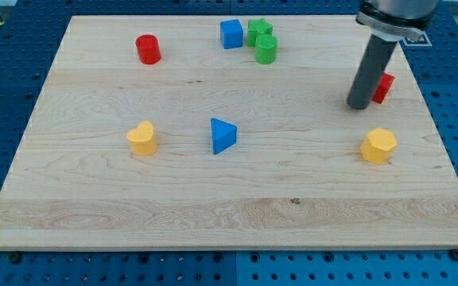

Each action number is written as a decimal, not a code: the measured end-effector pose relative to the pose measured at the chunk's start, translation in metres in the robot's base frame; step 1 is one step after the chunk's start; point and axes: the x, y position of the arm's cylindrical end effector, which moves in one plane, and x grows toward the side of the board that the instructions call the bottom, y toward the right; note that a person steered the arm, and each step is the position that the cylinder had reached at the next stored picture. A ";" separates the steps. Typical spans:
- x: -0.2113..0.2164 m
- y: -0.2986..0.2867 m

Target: Push the red star towards the center

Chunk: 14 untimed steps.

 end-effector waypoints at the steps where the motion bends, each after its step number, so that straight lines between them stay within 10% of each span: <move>1: 0.003 0.031; 4: -0.023 0.082; 14: -0.034 -0.060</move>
